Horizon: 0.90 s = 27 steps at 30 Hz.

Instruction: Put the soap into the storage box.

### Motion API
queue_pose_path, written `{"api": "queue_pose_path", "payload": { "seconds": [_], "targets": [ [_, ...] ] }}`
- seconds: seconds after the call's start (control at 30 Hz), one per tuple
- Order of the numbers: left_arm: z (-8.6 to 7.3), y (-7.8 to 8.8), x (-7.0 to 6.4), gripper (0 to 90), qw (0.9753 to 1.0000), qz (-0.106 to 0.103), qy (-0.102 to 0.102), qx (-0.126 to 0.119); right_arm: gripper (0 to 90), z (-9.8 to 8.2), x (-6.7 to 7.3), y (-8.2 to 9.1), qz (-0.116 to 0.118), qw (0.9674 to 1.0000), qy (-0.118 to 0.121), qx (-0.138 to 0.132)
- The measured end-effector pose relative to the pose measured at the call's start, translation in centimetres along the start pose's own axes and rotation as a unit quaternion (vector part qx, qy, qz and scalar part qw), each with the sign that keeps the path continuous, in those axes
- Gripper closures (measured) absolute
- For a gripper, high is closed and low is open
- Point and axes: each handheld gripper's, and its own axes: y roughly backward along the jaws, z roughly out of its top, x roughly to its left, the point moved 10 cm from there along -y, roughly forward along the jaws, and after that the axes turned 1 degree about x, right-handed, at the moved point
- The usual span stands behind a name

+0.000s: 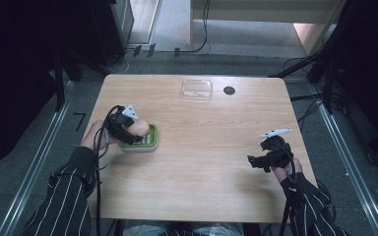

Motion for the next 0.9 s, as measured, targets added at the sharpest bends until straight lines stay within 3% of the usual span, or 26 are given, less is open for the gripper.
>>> {"api": "queue_pose_path", "payload": {
  "seconds": [0.9],
  "targets": [
    [-0.8,-1.7,0.1,33.4,0.9999,-0.002,-0.005,0.016,14.1,0.0,0.0,0.0,0.000,1.0000,-0.001,0.001]
  ]
}}
